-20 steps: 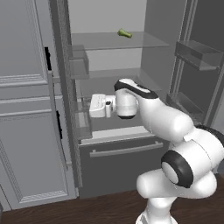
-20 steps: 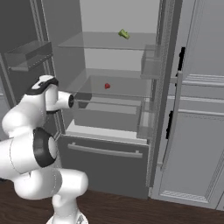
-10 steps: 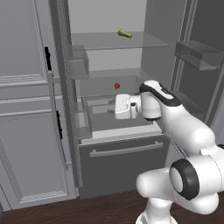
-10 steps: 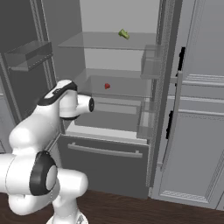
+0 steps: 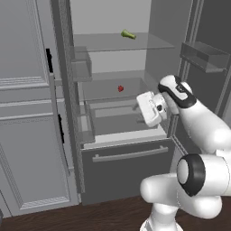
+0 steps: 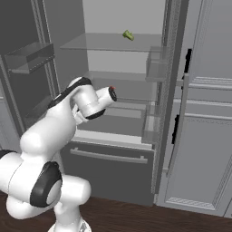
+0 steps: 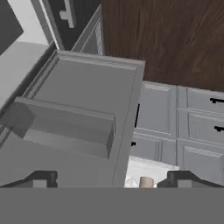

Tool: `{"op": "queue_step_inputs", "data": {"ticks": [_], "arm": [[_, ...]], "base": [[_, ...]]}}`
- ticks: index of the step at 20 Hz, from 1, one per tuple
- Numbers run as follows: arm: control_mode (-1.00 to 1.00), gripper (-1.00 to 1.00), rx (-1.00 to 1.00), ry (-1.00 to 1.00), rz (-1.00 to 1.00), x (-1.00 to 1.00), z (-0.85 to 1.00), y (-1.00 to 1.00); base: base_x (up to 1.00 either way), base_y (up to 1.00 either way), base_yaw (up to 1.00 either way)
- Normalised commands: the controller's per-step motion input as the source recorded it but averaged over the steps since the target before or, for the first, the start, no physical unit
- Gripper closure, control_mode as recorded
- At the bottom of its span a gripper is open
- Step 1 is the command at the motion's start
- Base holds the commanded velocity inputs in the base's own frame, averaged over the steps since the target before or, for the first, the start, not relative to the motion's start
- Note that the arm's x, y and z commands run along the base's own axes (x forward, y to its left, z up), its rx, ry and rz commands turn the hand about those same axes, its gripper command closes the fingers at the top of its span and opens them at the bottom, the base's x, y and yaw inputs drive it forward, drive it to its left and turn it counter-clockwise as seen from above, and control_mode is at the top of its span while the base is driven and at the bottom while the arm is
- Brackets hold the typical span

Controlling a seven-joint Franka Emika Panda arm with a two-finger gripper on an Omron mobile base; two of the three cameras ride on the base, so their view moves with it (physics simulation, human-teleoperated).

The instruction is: Take the strawberry from the fridge and place it on top of the pancake, located on the dining counter.

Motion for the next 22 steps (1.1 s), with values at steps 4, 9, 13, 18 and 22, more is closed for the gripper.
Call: {"op": "queue_step_inputs", "data": {"ticks": [4,9,13,18,22], "arm": [[-1.0,-1.0,-0.62,-0.37,0.51,-0.23,-0.59,-0.53],[-1.0,-1.0,-0.68,-0.3,0.66,-0.44,-0.51,-0.15],[-1.0,-1.0,-0.45,-0.38,0.59,-0.74,0.02,-0.14],[-1.0,-1.0,-0.2,-0.31,0.49,-0.65,0.37,-0.02],[-1.0,-1.0,-0.1,-0.24,0.38,-0.44,0.05,-0.03]], "base": [[0.0,0.0,0.0],[0.0,0.0,0.0],[0.0,0.0,0.0],[0.0,0.0,0.0],[0.0,0.0,0.0]]}}
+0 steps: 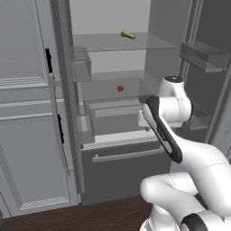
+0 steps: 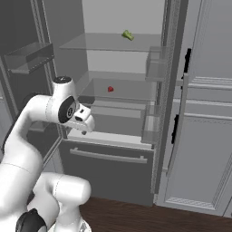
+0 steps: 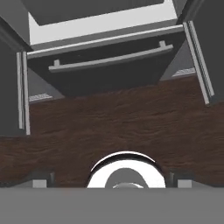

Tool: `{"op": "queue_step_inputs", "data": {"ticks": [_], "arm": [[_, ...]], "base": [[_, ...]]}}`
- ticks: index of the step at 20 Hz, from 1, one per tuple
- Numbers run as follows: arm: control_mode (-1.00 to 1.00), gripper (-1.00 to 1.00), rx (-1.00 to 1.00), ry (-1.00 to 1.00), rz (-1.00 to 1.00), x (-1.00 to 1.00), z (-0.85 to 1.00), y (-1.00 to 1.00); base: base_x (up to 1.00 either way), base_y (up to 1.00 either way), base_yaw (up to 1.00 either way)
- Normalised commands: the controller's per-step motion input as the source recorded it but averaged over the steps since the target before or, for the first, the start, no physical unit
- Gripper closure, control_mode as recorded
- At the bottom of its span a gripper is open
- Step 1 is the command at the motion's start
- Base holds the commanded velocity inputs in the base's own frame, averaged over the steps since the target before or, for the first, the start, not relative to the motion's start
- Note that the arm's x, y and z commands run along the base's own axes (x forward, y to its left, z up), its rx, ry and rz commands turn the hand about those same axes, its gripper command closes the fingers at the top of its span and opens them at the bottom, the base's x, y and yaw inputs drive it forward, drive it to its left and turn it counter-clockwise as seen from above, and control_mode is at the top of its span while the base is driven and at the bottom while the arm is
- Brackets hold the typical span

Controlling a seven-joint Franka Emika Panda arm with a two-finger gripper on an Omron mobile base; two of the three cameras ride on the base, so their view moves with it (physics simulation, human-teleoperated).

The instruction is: Take the strawberry from the fridge and place it on top of the pancake, located on the dining counter.

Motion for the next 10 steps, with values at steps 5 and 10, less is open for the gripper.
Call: {"op": "queue_step_inputs", "data": {"ticks": [5,10], "arm": [[-1.0,-1.0,-0.03,-0.11,0.22,-0.03,0.0,-0.05],[-1.0,-1.0,-0.11,-0.16,0.11,-0.42,-0.01,0.0]], "base": [[0.0,0.0,0.0],[0.0,0.0,0.0]]}}
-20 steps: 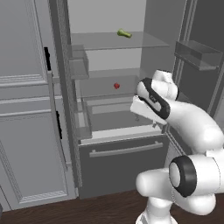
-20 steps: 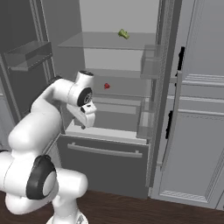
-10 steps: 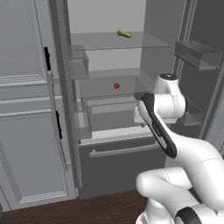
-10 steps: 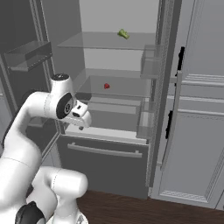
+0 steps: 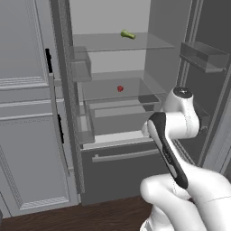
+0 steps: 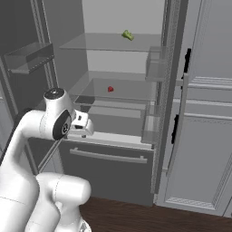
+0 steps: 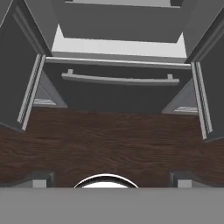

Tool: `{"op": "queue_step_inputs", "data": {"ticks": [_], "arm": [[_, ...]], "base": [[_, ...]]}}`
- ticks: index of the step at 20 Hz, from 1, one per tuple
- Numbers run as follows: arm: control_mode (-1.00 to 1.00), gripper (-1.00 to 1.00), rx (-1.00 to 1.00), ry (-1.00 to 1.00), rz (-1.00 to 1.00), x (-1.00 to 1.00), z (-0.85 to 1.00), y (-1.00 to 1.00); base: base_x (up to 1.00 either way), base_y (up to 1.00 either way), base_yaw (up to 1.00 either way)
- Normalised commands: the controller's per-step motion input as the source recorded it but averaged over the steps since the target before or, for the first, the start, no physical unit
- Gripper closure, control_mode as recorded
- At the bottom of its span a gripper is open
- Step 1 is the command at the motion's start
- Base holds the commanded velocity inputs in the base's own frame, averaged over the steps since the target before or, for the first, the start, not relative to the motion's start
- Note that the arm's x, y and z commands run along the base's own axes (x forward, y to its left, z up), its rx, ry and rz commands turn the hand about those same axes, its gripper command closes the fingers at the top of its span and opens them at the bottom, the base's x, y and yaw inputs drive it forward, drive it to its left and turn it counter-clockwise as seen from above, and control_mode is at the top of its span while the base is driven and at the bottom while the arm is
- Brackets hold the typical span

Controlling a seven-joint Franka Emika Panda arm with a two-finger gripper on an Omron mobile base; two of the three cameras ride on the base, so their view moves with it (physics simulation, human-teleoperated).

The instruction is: Take the strawberry from the fridge and place it on top of the pancake, located on the dining counter.

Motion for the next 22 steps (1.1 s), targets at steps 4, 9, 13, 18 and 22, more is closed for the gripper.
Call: {"op": "queue_step_inputs", "data": {"ticks": [4,9,13,18,22], "arm": [[-1.0,-1.0,-0.11,-0.08,0.03,-0.64,0.0,0.0],[-1.0,-1.0,0.0,0.0,0.0,-0.55,0.0,0.0],[-1.0,-1.0,0.0,-0.03,0.0,-0.63,0.0,0.0],[-1.0,-1.0,0.01,-0.13,-0.02,-0.44,-0.02,0.0],[-1.0,-1.0,0.01,-0.17,-0.11,-0.21,-0.12,0.0]], "base": [[0.0,0.0,0.0],[0.0,0.0,0.0],[0.0,0.0,0.0],[0.0,0.0,0.0],[0.0,0.0,0.0]]}}
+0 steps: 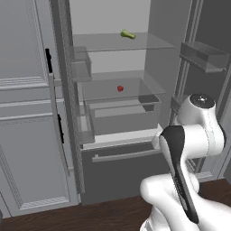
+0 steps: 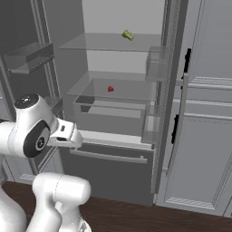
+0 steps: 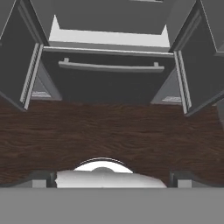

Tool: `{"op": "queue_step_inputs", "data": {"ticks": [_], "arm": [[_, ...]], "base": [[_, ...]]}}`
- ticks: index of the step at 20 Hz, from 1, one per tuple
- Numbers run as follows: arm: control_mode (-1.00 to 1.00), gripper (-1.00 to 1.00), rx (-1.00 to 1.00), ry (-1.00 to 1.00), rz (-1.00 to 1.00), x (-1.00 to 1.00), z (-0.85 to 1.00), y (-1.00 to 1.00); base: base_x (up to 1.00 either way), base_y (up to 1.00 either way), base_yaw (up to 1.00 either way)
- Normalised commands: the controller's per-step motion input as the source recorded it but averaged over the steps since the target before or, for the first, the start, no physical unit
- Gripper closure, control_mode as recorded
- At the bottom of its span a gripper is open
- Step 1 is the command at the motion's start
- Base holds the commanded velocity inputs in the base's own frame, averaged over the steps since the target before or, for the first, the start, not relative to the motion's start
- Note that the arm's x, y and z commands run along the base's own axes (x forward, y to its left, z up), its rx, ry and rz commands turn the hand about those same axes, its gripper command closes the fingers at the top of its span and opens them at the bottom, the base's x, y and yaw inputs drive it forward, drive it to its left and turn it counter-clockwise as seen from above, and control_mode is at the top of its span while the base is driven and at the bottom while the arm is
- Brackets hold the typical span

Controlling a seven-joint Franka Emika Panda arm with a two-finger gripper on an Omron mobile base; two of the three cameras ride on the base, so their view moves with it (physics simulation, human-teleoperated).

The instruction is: Take the strawberry from the fridge and place it on top of the pancake, located on the dining counter.

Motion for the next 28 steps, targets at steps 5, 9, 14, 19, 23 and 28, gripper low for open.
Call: {"op": "queue_step_inputs", "data": {"ticks": [5,9,14,19,23,28], "arm": [[-1.0,-1.0,0.0,-0.15,-0.05,-0.01,-0.31,0.0],[-1.0,-1.0,0.18,-0.01,0.01,0.04,-0.36,0.0],[-1.0,-1.0,0.15,0.0,0.07,0.08,-0.33,0.02],[-1.0,-1.0,-0.05,-0.02,0.0,0.0,-0.17,0.06],[-1.0,-1.0,-0.14,-0.02,0.0,0.0,-0.2,0.0],[-1.0,-1.0,-0.12,0.0,0.0,0.03,-0.4,0.0]], "base": [[0.0,0.0,0.0],[0.0,0.0,0.0],[0.0,0.0,0.0],[0.0,0.0,0.0],[0.0,0.0,0.0],[0.0,0.0,0.0]]}}
